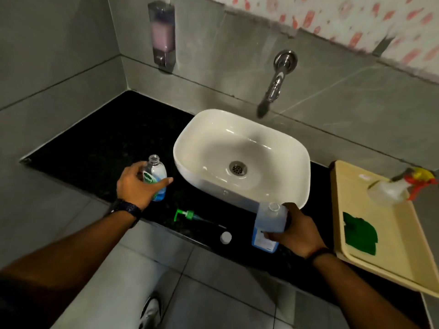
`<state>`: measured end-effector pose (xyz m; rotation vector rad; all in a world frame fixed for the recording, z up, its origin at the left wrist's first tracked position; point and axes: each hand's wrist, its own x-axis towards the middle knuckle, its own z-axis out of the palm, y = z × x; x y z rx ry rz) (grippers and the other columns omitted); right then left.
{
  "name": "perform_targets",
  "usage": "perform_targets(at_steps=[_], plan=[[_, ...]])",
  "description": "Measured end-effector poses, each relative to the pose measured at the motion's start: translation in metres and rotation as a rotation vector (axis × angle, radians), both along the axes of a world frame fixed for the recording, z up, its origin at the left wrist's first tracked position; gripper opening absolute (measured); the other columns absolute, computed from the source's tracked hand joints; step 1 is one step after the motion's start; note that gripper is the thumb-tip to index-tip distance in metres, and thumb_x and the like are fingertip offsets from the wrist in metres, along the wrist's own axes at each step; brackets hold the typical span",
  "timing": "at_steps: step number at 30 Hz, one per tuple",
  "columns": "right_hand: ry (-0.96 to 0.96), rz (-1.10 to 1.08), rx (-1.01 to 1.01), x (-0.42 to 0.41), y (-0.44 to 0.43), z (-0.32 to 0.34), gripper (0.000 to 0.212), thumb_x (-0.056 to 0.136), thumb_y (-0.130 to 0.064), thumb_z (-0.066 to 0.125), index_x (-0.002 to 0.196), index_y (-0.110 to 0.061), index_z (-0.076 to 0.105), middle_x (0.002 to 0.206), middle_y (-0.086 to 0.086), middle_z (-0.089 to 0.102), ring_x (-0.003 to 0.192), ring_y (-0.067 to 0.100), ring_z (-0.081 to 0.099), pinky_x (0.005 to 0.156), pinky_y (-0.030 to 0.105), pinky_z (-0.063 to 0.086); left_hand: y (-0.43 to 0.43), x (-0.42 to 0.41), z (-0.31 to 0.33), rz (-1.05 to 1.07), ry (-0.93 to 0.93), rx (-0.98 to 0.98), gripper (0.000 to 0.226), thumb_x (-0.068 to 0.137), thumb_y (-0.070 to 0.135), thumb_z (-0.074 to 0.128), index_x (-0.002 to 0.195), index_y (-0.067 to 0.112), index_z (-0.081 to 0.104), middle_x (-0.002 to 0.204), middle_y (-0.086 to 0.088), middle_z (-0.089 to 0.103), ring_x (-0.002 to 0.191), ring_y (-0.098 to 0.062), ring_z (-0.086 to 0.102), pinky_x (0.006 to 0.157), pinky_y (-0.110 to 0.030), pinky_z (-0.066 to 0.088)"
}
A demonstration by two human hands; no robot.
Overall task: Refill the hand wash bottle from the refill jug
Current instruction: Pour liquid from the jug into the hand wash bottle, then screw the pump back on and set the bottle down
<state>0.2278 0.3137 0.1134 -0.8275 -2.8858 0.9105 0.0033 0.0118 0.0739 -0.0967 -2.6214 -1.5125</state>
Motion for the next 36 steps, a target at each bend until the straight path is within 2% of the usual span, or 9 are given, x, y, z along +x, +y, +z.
perform_targets(at_steps=[4, 7, 13, 17, 20, 22, 25, 30, 36], plan=[[0.084, -0.027, -0.049, 0.014, 0.008, -0.026, 0.07, 0.048, -0.04, 0.085, 0.1, -0.054, 0.04, 0.085, -0.025, 0.057, 0.076, -0.007, 0.056, 0.057, 0.002, 0.041, -0.005, -0.008, -0.032, 0.022, -0.02, -0.024, 0.071, 0.05, 0.045, 0.088, 0.109, 0.016, 0.059, 0.107, -0.011, 0.061, 0.089, -0.024, 0.059, 0.076, -0.032, 0.049], [0.164, -0.054, -0.067, 0.024, 0.016, -0.039, 0.072, 0.05, -0.029, 0.088, 0.103, -0.053, 0.046, 0.093, -0.03, 0.056, 0.087, -0.024, 0.051, 0.063, -0.004, 0.038, -0.008, -0.007, -0.05, 0.014, 0.02, -0.051, 0.071, 0.052, 0.041, 0.088, 0.109, 0.012, 0.058, 0.107, -0.014, 0.06, 0.091, -0.026, 0.058, 0.077, -0.035, 0.05], [0.197, -0.026, -0.123, 0.031, 0.03, -0.054, 0.072, 0.054, -0.022, 0.089, 0.112, -0.036, 0.049, 0.104, -0.013, 0.061, 0.094, -0.018, 0.051, 0.073, -0.001, 0.04, -0.01, -0.002, -0.071, 0.038, 0.025, -0.057, 0.073, 0.055, 0.038, 0.087, 0.114, 0.008, 0.056, 0.111, -0.016, 0.058, 0.096, -0.028, 0.056, 0.078, -0.034, 0.048], [0.275, -0.024, -0.035, 0.032, 0.024, -0.05, 0.065, 0.061, -0.037, 0.083, 0.116, -0.033, 0.048, 0.109, -0.007, 0.059, 0.102, 0.0, 0.052, 0.081, 0.011, 0.041, -0.011, -0.002, -0.072, 0.017, 0.059, -0.065, 0.072, 0.055, 0.037, 0.088, 0.113, 0.009, 0.055, 0.109, -0.016, 0.057, 0.095, -0.023, 0.054, 0.075, -0.029, 0.044], [0.485, -0.107, 0.263, 0.026, 0.011, -0.043, 0.057, 0.074, -0.052, 0.063, 0.114, -0.014, 0.048, 0.108, 0.006, 0.054, 0.102, 0.022, 0.048, 0.083, 0.031, 0.04, -0.013, 0.0, -0.074, -0.02, 0.089, -0.068, 0.072, 0.053, 0.035, 0.089, 0.111, 0.01, 0.055, 0.107, -0.016, 0.057, 0.095, -0.023, 0.054, 0.076, -0.03, 0.045], [0.676, -0.105, 0.416, 0.012, -0.003, -0.034, 0.053, 0.079, -0.049, 0.055, 0.11, -0.007, 0.047, 0.107, 0.011, 0.048, 0.098, 0.03, 0.046, 0.081, 0.034, 0.038, -0.015, 0.001, -0.078, -0.038, 0.1, -0.078, 0.072, 0.053, 0.035, 0.089, 0.111, 0.01, 0.053, 0.107, -0.016, 0.055, 0.096, -0.024, 0.054, 0.077, -0.03, 0.046], [0.809, 0.023, 0.396, -0.023, -0.035, -0.026, 0.038, 0.077, -0.042, 0.06, 0.099, -0.015, 0.045, 0.1, 0.002, 0.043, 0.09, 0.025, 0.047, 0.075, 0.029, 0.038, -0.019, 0.002, -0.087, -0.047, 0.099, -0.081, 0.075, 0.055, 0.038, 0.087, 0.114, 0.012, 0.05, 0.11, -0.015, 0.052, 0.099, -0.022, 0.051, 0.08, -0.028, 0.044], [0.426, 0.401, 0.266, -0.079, -0.085, -0.06, 0.023, 0.084, -0.024, 0.06, 0.104, -0.015, 0.055, 0.098, 0.008, 0.058, 0.09, 0.025, 0.053, 0.076, 0.035, 0.047, -0.02, 0.0, -0.099, -0.053, 0.103, -0.071, 0.081, 0.052, 0.036, 0.089, 0.118, 0.017, 0.047, 0.114, -0.012, 0.05, 0.105, -0.018, 0.048, 0.087, -0.022, 0.039], [-0.057, 0.517, 0.063, -0.123, -0.111, -0.113, 0.052, 0.082, -0.028, 0.066, 0.13, -0.017, 0.048, 0.12, 0.013, 0.055, 0.11, 0.032, 0.049, 0.093, 0.04, 0.043, -0.022, -0.008, -0.104, -0.057, 0.115, -0.052, 0.075, 0.053, 0.037, 0.088, 0.115, 0.019, 0.049, 0.111, -0.008, 0.05, 0.101, -0.016, 0.049, 0.085, -0.016, 0.038]])
